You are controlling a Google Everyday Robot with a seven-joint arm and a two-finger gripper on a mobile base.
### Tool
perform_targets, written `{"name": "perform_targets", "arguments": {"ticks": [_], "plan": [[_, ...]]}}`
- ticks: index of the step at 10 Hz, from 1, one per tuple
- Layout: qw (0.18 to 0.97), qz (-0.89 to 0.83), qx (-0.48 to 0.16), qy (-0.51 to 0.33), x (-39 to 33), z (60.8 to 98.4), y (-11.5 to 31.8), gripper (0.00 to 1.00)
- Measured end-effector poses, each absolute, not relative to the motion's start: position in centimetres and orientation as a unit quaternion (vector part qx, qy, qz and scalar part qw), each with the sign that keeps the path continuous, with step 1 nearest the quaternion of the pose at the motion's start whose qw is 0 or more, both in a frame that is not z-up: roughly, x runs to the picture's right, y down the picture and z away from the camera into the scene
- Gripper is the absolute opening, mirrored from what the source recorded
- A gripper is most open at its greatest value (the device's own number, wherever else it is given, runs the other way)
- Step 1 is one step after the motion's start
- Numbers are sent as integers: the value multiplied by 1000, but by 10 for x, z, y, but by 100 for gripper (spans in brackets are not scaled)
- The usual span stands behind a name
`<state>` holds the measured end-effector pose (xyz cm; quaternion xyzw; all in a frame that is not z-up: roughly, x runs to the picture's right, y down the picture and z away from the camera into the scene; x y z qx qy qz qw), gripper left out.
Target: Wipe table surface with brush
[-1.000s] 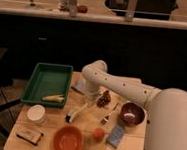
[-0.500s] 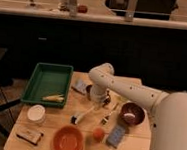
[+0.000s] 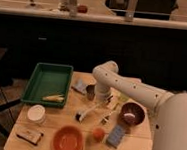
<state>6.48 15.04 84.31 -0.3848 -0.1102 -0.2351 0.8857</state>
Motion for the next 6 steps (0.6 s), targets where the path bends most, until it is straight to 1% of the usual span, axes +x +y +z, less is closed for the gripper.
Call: {"name": "perform_targets", "arguments": {"ticks": [3,6], "plan": [[883,-257,-373,-125,34,850,140,0],[871,-285,-372,-149,3,850,142,0]]}}
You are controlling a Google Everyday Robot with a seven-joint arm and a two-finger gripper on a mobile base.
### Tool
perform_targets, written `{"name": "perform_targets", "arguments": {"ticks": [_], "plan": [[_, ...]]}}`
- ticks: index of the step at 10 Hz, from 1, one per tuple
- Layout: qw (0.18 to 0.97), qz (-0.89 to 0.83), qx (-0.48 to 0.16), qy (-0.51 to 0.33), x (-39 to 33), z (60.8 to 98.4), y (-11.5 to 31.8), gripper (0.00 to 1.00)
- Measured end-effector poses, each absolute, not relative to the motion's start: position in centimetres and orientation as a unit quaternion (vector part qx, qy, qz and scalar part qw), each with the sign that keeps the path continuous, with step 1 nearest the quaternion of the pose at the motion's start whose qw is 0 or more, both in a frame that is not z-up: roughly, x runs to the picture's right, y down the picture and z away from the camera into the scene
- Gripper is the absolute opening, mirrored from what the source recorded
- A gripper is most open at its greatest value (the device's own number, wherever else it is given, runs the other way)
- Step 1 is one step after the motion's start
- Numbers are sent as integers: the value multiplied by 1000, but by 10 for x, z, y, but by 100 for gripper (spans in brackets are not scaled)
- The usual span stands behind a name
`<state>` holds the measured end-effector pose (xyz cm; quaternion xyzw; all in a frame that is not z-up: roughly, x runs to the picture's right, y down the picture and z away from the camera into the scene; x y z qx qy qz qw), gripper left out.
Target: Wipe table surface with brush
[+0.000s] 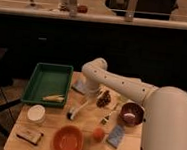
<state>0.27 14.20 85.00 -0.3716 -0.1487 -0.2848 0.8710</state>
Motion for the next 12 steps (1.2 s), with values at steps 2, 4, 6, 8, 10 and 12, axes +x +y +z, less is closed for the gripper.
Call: {"name": "perform_targets", "arguments": {"ticks": [2,4,6,8,10,12], "plan": [[863,-295,-380,-156,2,844,152,0],[861,-294,-387,-151,13,838,160,0],[863,-281,-395,-144,34,837,166,0],[866,-267,-400,-134,52,840,170,0],[869,-260,-402,-125,60,845,166,0],[873,-255,-400,-116,67,850,159,0]]}}
